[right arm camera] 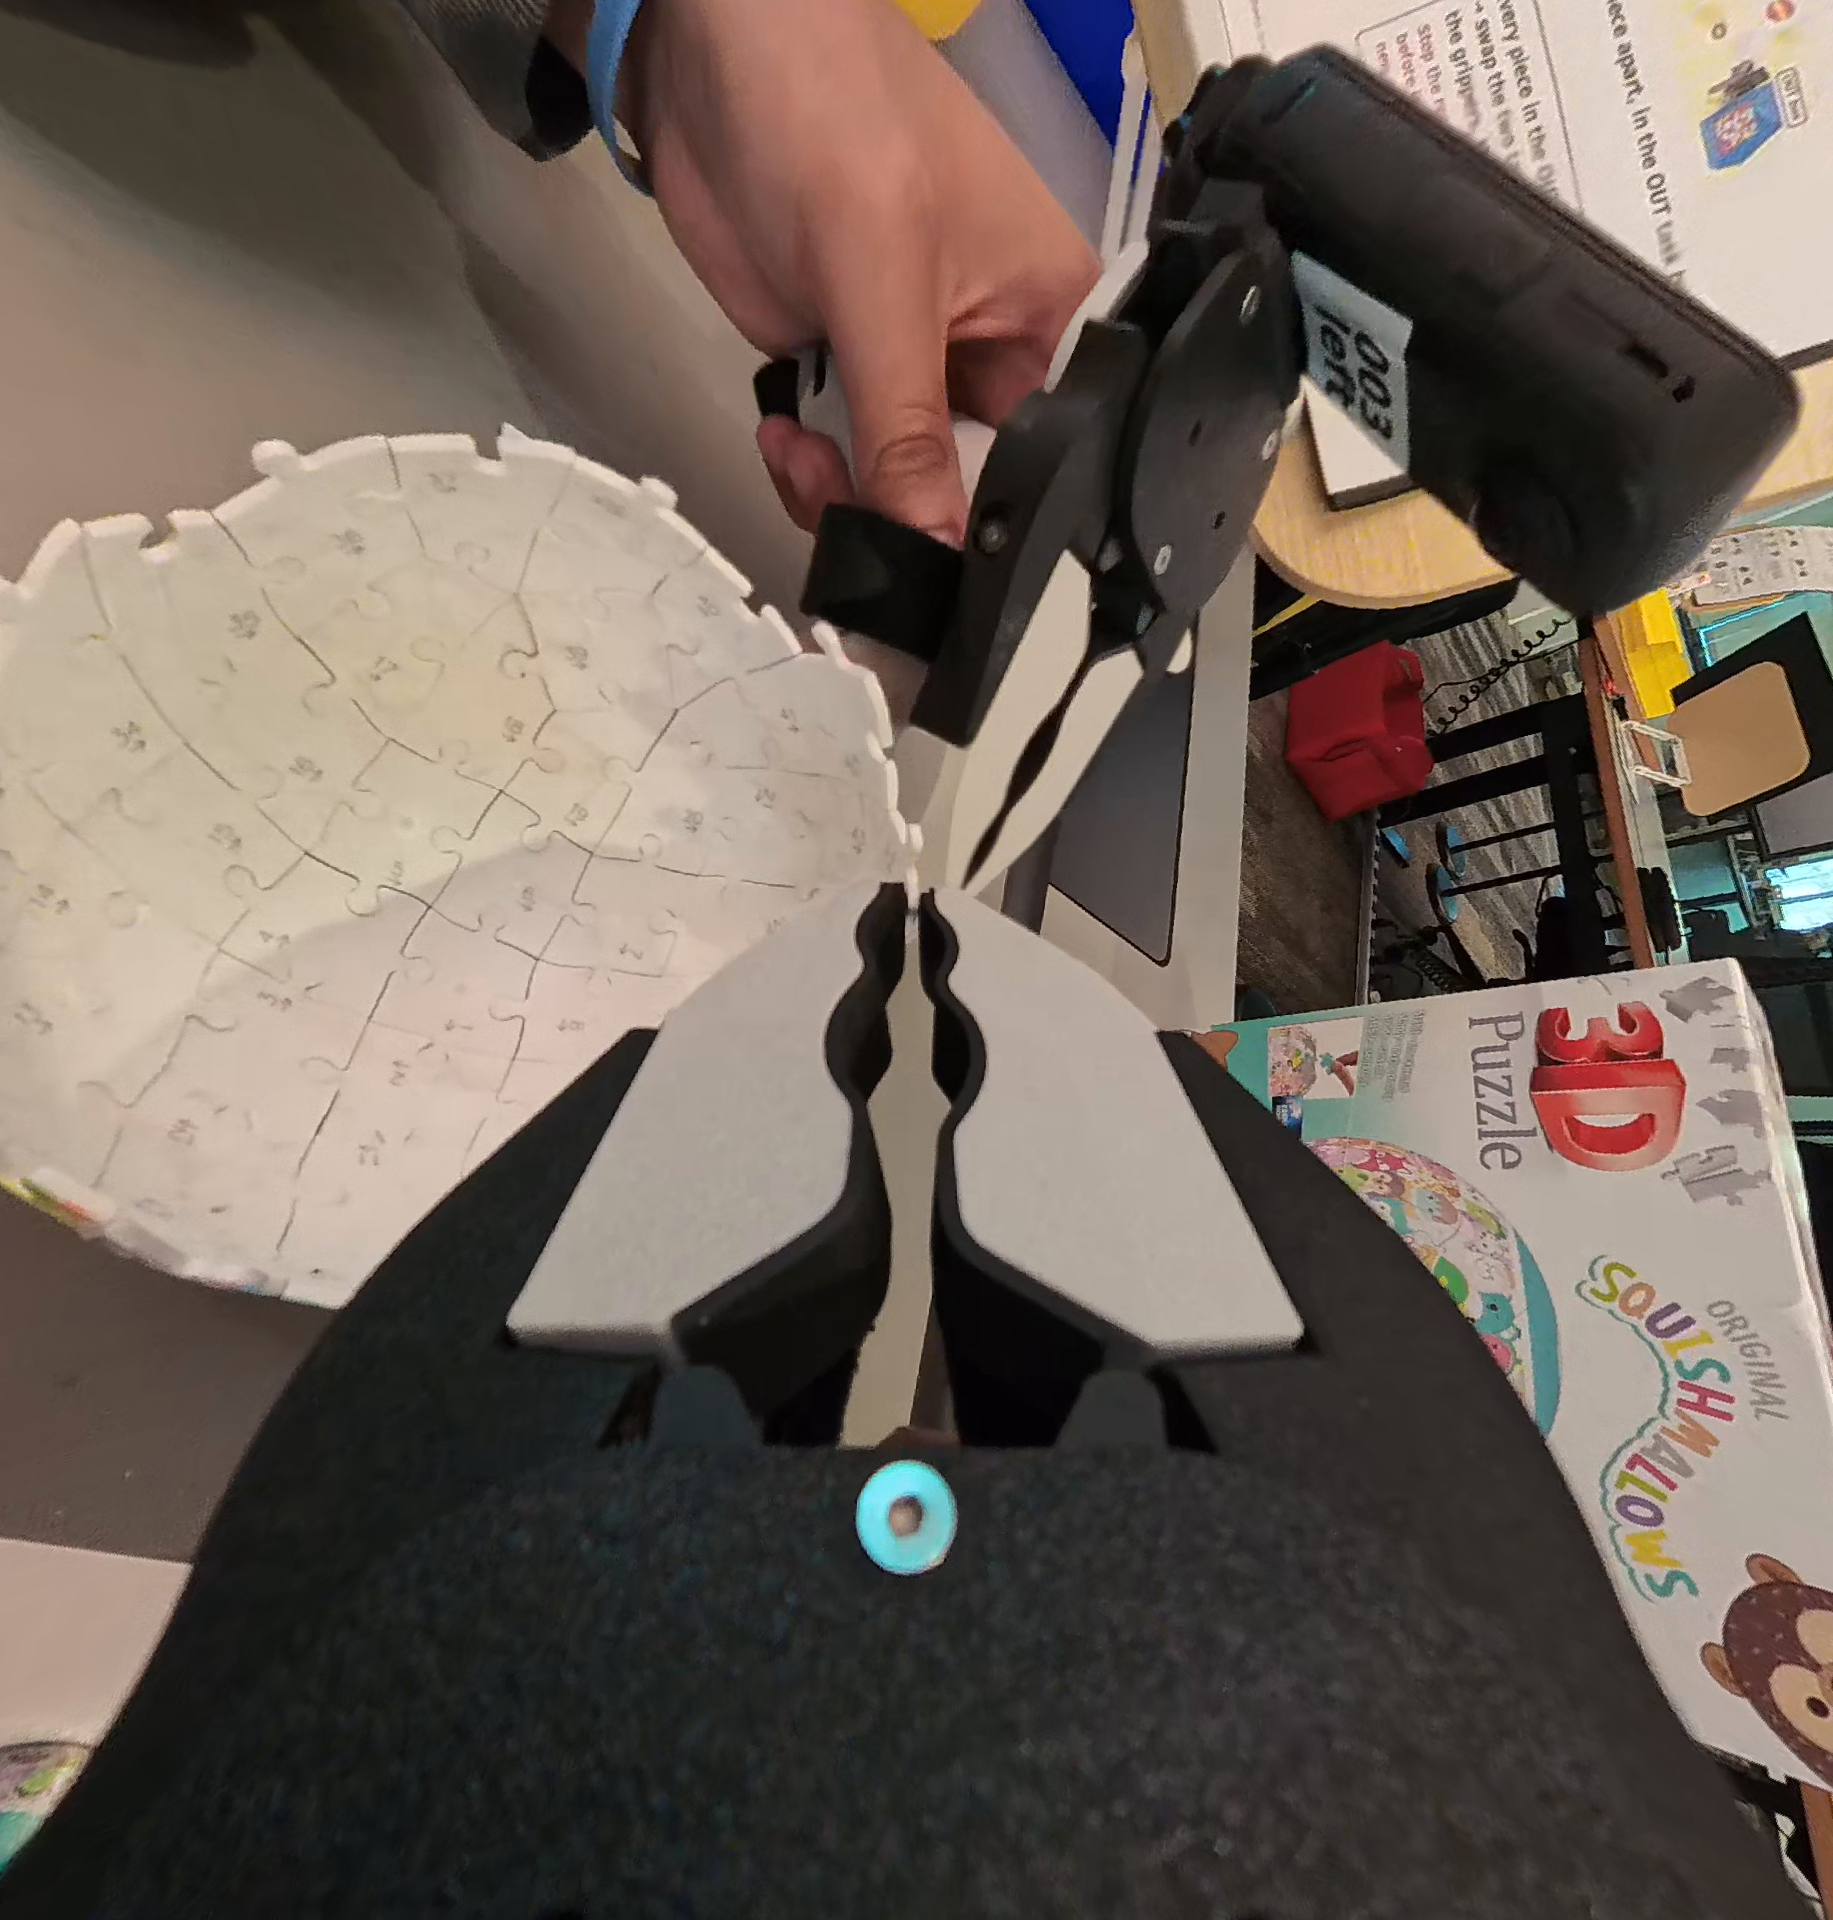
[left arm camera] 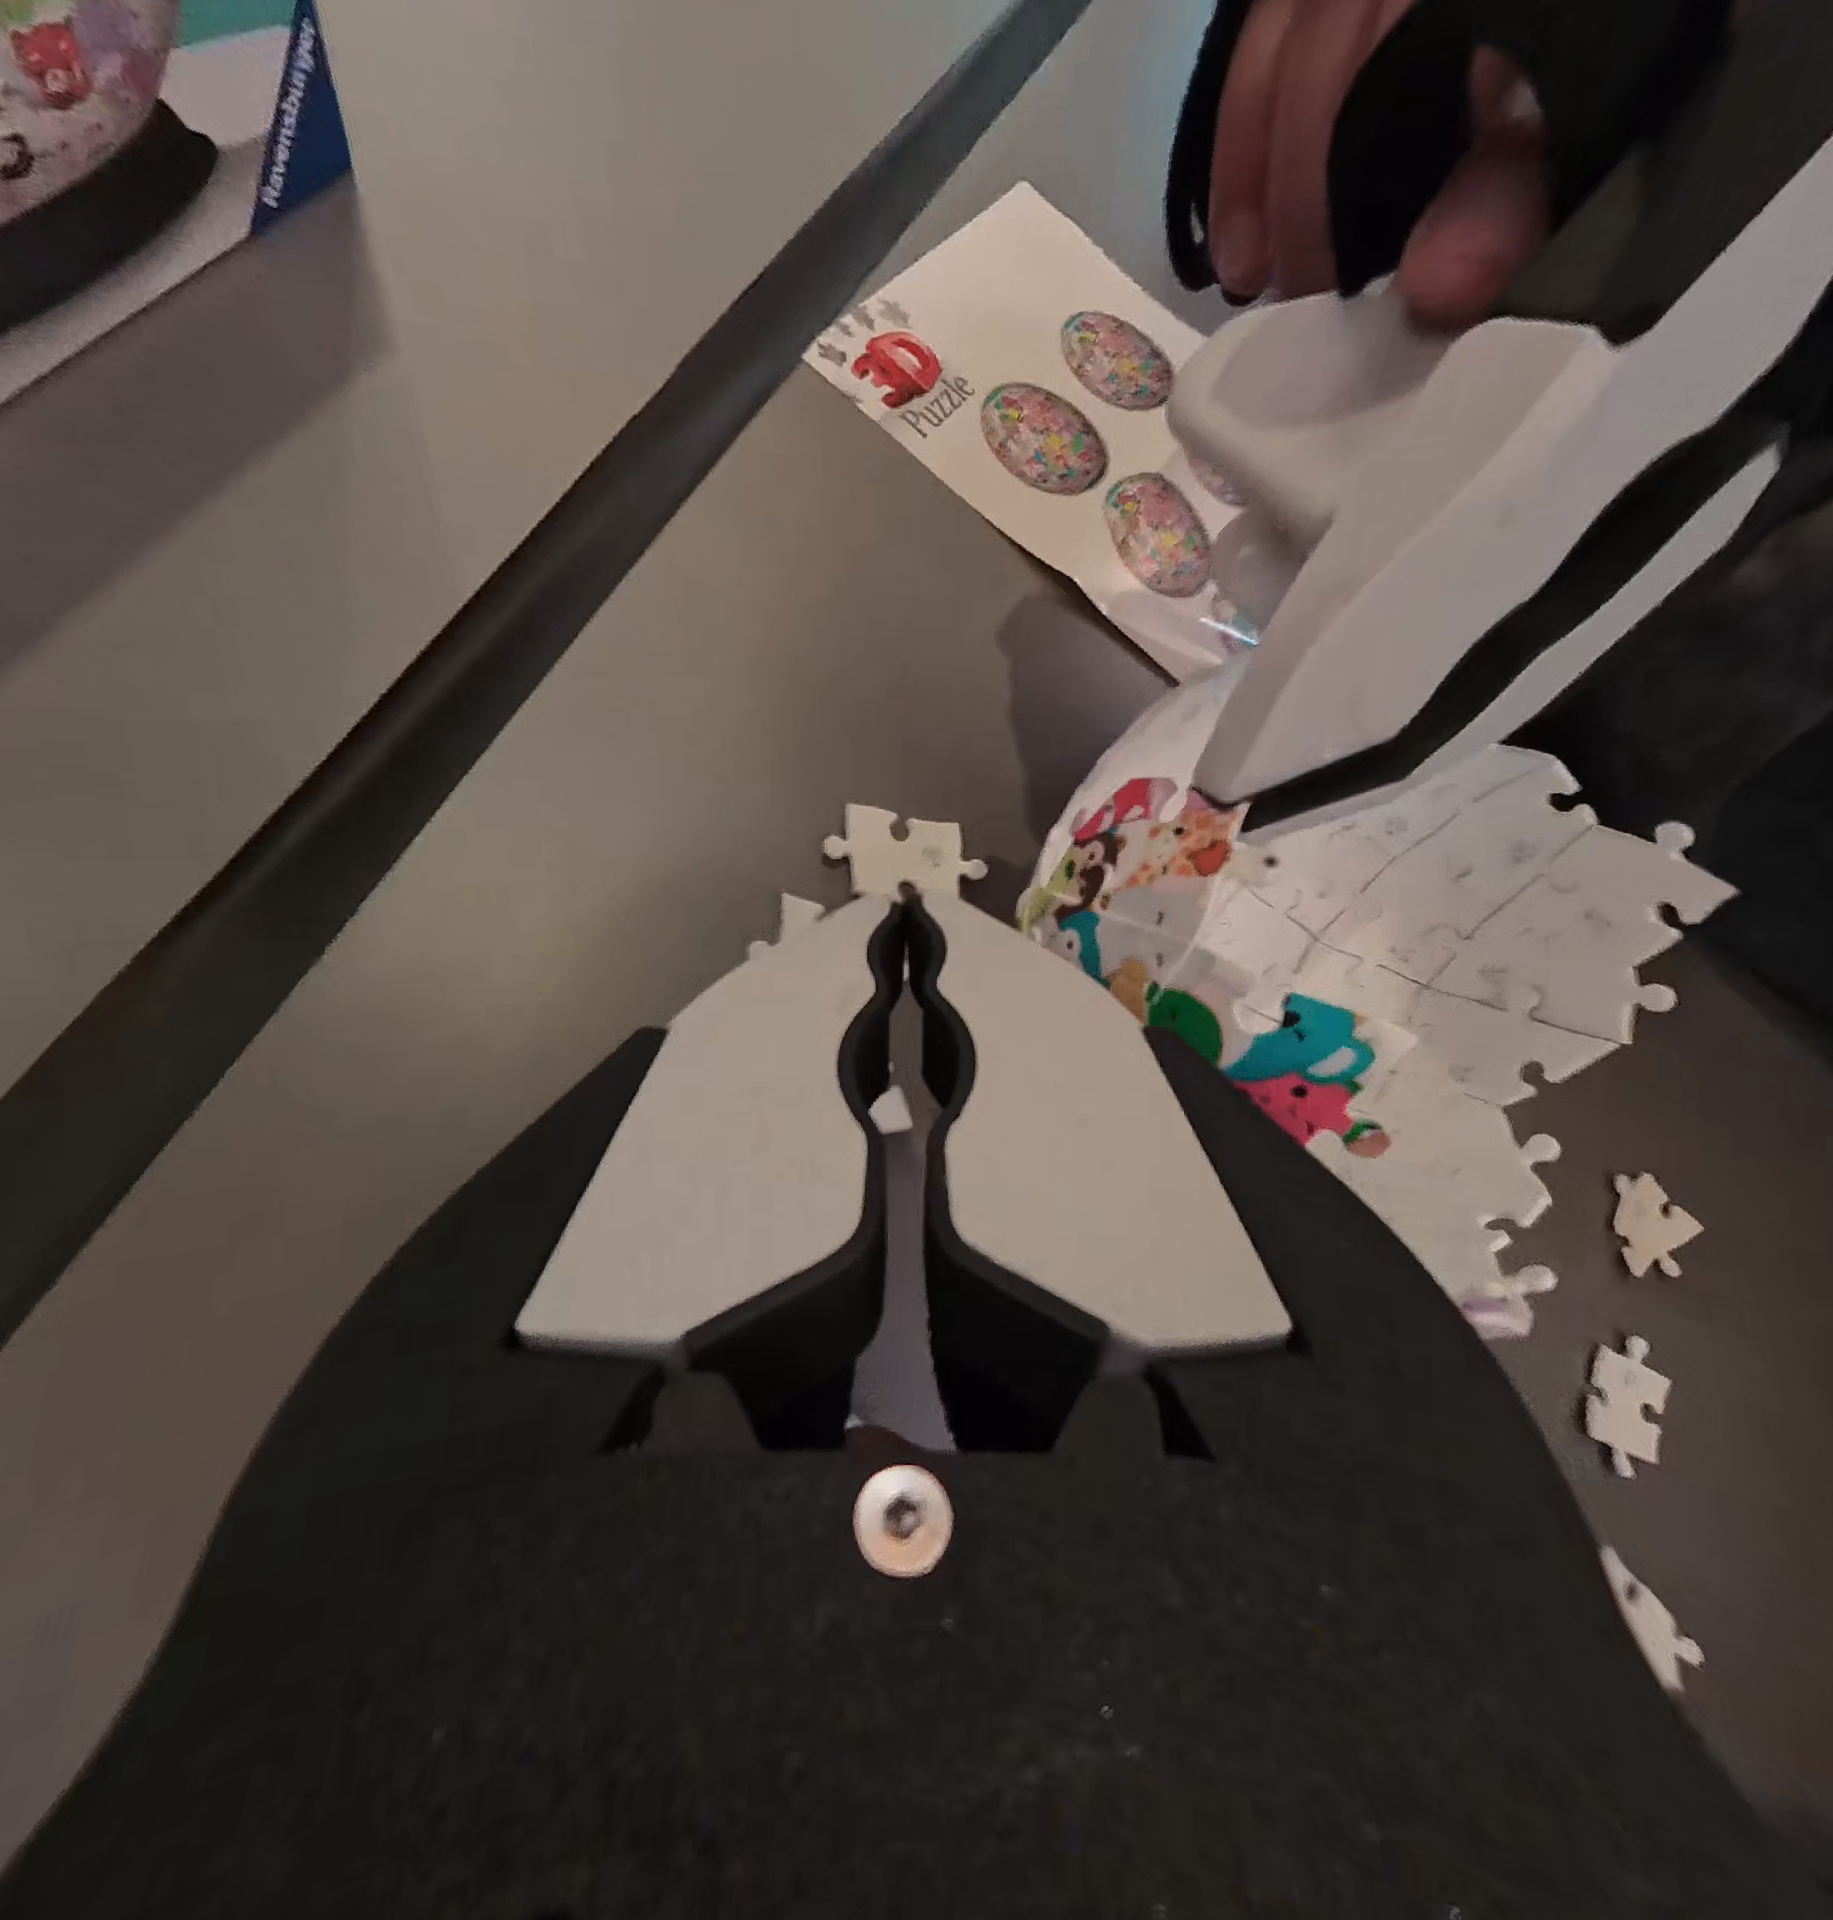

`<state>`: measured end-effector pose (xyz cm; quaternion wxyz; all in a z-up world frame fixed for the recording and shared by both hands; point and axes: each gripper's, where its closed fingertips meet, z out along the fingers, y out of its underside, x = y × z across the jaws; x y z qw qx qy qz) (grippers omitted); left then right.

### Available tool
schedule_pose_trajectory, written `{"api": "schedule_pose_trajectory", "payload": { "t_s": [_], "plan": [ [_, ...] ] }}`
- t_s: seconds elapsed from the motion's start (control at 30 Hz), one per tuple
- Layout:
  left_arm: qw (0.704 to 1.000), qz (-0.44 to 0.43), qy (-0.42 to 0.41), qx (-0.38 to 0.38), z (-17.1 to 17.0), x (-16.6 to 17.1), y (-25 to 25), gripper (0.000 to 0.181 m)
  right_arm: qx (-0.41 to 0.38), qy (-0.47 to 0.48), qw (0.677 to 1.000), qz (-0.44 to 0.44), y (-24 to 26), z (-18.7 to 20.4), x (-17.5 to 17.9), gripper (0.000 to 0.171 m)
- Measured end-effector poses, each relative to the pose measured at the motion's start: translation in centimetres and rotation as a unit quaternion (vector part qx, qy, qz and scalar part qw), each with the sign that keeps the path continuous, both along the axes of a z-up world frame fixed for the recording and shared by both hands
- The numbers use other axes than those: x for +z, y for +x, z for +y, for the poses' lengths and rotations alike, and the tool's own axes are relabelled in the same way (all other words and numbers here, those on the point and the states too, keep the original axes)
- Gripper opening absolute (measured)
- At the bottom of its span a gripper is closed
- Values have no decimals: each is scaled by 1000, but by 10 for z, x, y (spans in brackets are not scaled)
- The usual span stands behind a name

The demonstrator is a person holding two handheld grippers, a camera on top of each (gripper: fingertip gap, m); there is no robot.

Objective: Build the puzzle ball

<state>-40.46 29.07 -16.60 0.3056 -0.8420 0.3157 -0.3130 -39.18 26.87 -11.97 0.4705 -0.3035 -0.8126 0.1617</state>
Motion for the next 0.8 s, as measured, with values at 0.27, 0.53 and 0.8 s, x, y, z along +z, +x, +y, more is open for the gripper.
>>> {"api": "schedule_pose_trajectory", "payload": {
  "t_s": [0.27, 0.53, 0.8],
  "plan": [
    [1000, -27, 2, -4, 5, 10, -4, 0, -1, 15, 1000, 3, -2, 1, 0, 3],
    [999, -31, -1, -25, -2, 13, 7, 0, -6, 88, 996, 2, -4, 4, 1, 2],
    [999, -36, -7, -23, -2, 13, 6, 0, -12, 128, 992, 5, -6, 7, 2, 3]
  ]
}}
